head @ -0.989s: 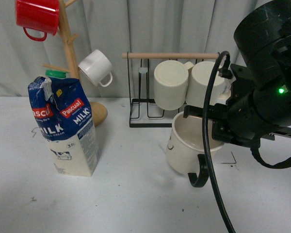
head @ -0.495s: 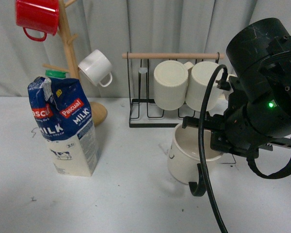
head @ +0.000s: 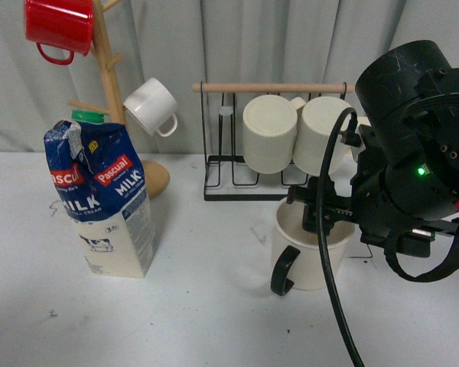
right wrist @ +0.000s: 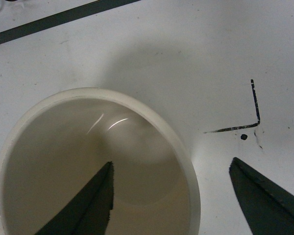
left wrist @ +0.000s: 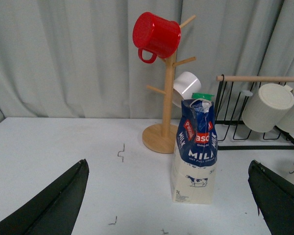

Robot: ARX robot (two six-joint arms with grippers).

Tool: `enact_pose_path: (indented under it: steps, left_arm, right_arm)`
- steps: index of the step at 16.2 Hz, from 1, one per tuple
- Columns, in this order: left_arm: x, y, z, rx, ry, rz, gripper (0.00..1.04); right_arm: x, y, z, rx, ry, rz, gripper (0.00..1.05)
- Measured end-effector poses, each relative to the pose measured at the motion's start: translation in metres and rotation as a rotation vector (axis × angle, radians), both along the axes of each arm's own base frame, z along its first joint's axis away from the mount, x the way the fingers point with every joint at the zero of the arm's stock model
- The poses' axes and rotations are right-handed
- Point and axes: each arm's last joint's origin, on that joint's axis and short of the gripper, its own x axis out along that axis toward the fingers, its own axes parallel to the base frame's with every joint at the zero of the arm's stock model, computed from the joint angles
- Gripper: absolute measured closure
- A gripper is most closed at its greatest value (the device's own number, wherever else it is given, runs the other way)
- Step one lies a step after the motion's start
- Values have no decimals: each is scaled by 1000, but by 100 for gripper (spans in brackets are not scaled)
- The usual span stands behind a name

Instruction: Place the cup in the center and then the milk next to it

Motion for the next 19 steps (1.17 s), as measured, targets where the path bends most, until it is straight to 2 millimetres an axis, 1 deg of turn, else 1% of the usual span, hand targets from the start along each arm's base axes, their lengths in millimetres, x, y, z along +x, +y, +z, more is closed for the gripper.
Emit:
enact_pose_path:
  steps: [2, 3, 4, 5, 6, 7, 8, 9, 10, 11, 12, 13, 14, 17, 18, 19]
  left_arm:
    - [0, 0, 0, 0, 0, 0, 7]
    - [0, 0, 0, 0, 0, 0, 7]
    - [0, 0, 0, 0, 0, 0, 7]
    - [0, 0, 0, 0, 0, 0, 7]
    - [0, 0, 0, 0, 0, 0, 7]
    - [0, 0, 0, 0, 0, 0, 7]
    - [0, 0, 0, 0, 0, 0, 7]
    - [0, 0, 0, 0, 0, 0, 7]
    - [0, 0, 0, 0, -1, 0, 7]
    - [0, 0, 0, 0, 0, 1, 7]
    - [0, 0, 0, 0, 1, 0, 7]
    - [0, 0, 0, 0, 0, 0, 7]
    - [0, 0, 0, 0, 0, 0, 7]
    - [0, 0, 0, 0, 0, 0, 7]
    - [0, 0, 0, 0, 0, 0, 7]
    - [0, 0, 0, 0, 0, 0, 7]
  right_arm:
    - [-1, 0, 5, 18, -3, 11, 17]
    - [-1, 1, 13, 34, -19, 15, 8]
    - [-2, 1, 27, 63, -58, 21, 5]
    - [-4, 0, 50, 117, -136, 32, 7]
    - [-7, -3, 62, 151, -185, 36, 6]
    - [-14, -7, 79, 201, -278, 41, 6]
    - [-21, -11, 90, 226, -345, 43, 6]
    - [-33, -18, 102, 174, -615, 12, 14]
    - [-59, -32, 108, 22, -810, -39, 27]
    - [-95, -54, 115, -116, -916, -46, 42]
    - [-121, -68, 121, -177, -950, -45, 53]
    - [-138, -76, 123, -202, -988, -47, 62]
    - [-149, -82, 122, -213, -1012, -41, 71]
    - [-170, -92, 97, -237, -962, -2, 98]
    - [-178, -97, 91, -244, -954, -1, 102]
    - [-184, -100, 89, -247, -965, -6, 103]
